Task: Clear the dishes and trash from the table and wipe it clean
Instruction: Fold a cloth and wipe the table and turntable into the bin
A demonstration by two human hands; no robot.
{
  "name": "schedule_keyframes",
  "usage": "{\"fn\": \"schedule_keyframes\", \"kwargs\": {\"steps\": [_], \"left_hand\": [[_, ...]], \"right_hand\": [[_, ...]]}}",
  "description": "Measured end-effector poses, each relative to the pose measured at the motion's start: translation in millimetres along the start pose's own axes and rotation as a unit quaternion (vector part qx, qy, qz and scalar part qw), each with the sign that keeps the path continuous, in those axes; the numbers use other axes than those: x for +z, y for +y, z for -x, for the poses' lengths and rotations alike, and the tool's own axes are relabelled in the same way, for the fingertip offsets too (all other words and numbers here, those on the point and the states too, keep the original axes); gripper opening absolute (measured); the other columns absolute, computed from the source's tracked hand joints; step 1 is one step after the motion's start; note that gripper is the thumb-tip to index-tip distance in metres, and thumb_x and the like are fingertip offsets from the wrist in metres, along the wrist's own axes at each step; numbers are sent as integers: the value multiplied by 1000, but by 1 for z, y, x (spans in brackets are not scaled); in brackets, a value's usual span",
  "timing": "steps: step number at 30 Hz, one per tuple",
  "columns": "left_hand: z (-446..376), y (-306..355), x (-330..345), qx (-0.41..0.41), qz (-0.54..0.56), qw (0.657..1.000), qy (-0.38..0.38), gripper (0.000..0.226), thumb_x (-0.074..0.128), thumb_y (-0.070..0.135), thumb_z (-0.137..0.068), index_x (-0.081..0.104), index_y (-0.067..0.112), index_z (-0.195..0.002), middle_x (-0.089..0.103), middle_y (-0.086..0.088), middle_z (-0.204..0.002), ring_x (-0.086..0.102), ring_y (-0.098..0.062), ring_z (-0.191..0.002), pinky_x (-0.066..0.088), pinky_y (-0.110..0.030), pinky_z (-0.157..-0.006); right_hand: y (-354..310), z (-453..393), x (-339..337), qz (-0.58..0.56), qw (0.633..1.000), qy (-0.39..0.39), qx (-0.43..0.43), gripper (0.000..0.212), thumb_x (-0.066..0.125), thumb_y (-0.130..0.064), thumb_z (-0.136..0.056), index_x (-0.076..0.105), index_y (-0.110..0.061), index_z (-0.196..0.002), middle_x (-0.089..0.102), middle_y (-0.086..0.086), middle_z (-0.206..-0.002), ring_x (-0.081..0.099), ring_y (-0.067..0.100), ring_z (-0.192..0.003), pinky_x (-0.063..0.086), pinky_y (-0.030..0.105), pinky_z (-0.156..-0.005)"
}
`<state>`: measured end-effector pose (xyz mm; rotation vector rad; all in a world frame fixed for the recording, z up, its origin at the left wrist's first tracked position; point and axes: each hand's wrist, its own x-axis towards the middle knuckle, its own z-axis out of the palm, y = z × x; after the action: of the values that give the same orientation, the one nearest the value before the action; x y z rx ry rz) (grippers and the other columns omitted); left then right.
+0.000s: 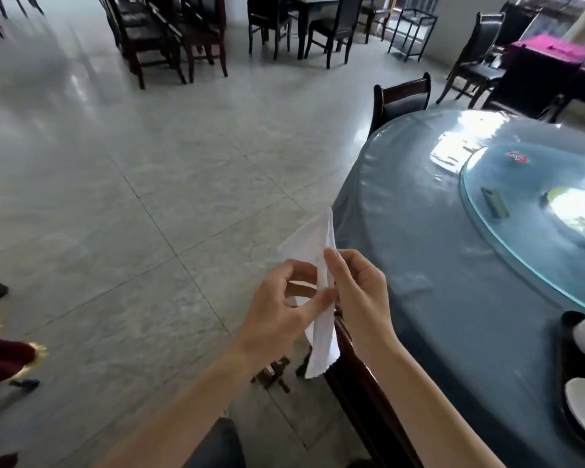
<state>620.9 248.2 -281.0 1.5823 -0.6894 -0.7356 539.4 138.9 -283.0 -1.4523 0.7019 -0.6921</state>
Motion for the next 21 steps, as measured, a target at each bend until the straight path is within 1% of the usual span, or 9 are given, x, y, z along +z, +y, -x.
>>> {"fn": "schedule_keyframes", "kwargs": {"steps": [1, 3, 5, 7, 10, 14, 16, 18, 21], "left_hand": [[-18, -1, -13, 1, -5, 1000, -6, 32, 80, 37, -83, 68, 24, -109, 74, 10, -103, 71, -6, -99, 58, -30, -87], [-52, -1, -41, 0, -18, 1000, -17, 30, 78, 40, -84, 71, 24, -108, 76, 9, -100, 72, -7, -95, 59, -33, -87], [-82, 2, -68, -7, 0, 999, -39, 24, 72, 39, -89, 74, 23, -107, 78, 7, -96, 74, -9, -91, 60, -37, -88], [-110, 3, -90, -12, 1, 998, -65, 24, 70, 37, -92, 77, 21, -108, 79, 7, -96, 75, -9, -91, 60, -38, -88], [-151, -3, -113, -18, -23, 994, -107, 24, 71, 33, -93, 78, 20, -112, 79, 6, -98, 75, -13, -93, 60, -44, -90], [-202, -8, -124, -51, -9, 990, -129, 18, 73, 25, -92, 80, 22, -108, 79, 6, -99, 75, -18, -96, 57, -48, -95], [-226, -6, -121, -74, 10, 986, -152, 17, 73, 24, -92, 81, 20, -106, 80, 3, -98, 74, -25, -98, 56, -50, -96], [-250, -2, -116, -101, 34, 979, -174, 18, 71, 21, -92, 80, 15, -107, 80, -2, -99, 73, -30, -101, 56, -47, -96], [-293, 1, -105, -137, 72, 963, -222, 21, 69, 18, -93, 78, 9, -109, 79, -9, -104, 73, -33, -103, 59, -40, -93]], "right_hand": [[2, -15, 13, 1, 1000, 12, 1, 31, 72, -41, -91, 74, -10, -95, 73, 16, -88, 70, 42, -86, 60, 51, -79], [6, -43, 39, 16, 1000, 19, 3, 22, 75, -31, -92, 75, -11, -100, 76, 13, -90, 73, 39, -87, 62, 54, -80], [7, -67, 60, 26, 999, 33, 10, 12, 76, -23, -93, 75, -13, -101, 78, 8, -91, 75, 31, -86, 64, 46, -79], [6, -90, 79, 28, 998, 49, 15, 8, 74, -20, -94, 75, -15, -100, 78, 5, -90, 76, 25, -85, 63, 38, -76], [7, -118, 97, 23, 996, 78, 36, 6, 71, -15, -96, 75, -14, -101, 78, 3, -92, 77, 22, -87, 63, 33, -75], [5, -151, 97, -15, 992, 93, 81, 11, 68, -12, -97, 76, -9, -106, 79, 6, -97, 77, 25, -92, 64, 41, -81], [3, -167, 89, -42, 990, 94, 100, 15, 67, -12, -98, 76, -7, -108, 78, 11, -100, 76, 29, -94, 63, 40, -80], [4, -185, 81, -71, 985, 106, 117, 16, 66, -13, -98, 76, -6, -109, 77, 16, -103, 76, 32, -94, 63, 40, -79], [10, -218, 68, -112, 974, 140, 140, 17, 66, -17, -98, 76, -6, -107, 77, 14, -101, 73, 28, -88, 62, 38, -76]]}}
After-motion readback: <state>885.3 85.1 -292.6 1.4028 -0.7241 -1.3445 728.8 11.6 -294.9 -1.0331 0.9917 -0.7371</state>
